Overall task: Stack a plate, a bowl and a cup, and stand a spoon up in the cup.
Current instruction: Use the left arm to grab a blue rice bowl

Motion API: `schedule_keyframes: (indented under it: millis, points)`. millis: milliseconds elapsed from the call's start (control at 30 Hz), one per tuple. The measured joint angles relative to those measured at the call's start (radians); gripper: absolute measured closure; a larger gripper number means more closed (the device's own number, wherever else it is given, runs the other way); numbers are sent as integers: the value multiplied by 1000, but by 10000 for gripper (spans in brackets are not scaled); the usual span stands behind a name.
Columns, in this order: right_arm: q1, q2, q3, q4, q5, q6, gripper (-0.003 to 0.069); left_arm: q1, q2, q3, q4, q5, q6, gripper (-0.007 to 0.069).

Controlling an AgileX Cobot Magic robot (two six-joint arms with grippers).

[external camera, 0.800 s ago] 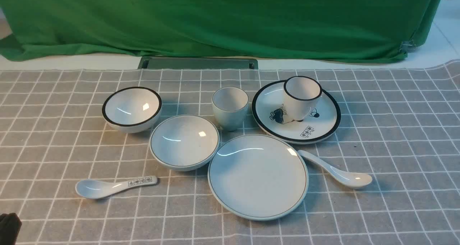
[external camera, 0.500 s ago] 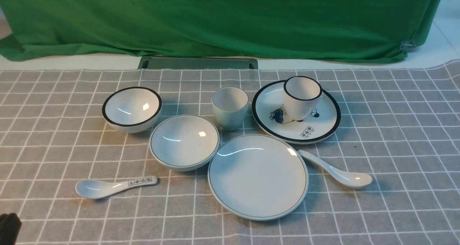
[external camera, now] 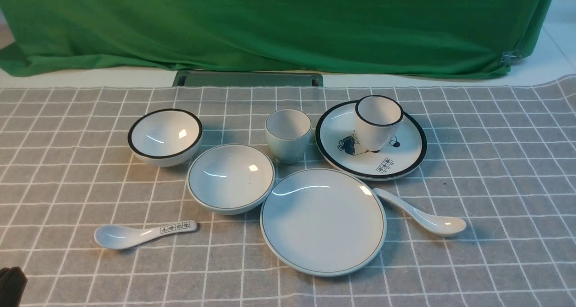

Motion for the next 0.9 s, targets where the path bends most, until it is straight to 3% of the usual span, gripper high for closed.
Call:
schedule_keyframes:
  millis: [167,233,367,533,633,733,767,800,867,900]
  points:
    - [0,0,0,0,0,0,418,0,0,0,-5,-4,0,608]
    - [0,0,0,0,0,0,417,0,0,0,-103,-43,-33,608]
    - [0,0,0,0,0,0,417,0,0,0,-413,-172,-108,608]
    - [0,0,0,0,0,0,417,0,0,0,-529,-291,-203,608]
    - [0,0,0,0,0,0,417,0,-1,-47,-506,-209,-282,608]
    - [0,0,0,0,0,0,417,0,15,-141,-450,-63,-212,608]
    - [0,0,0,0,0,0,417,0,57,-224,-444,31,-99,608]
    - [0,0,0,0,0,0,417,0,64,-234,-445,44,-83,608]
    - [0,0,0,0,0,0,417,0,209,-368,-477,230,160,608]
    - [0,0,0,0,0,0,417,0,209,-387,-479,257,176,608]
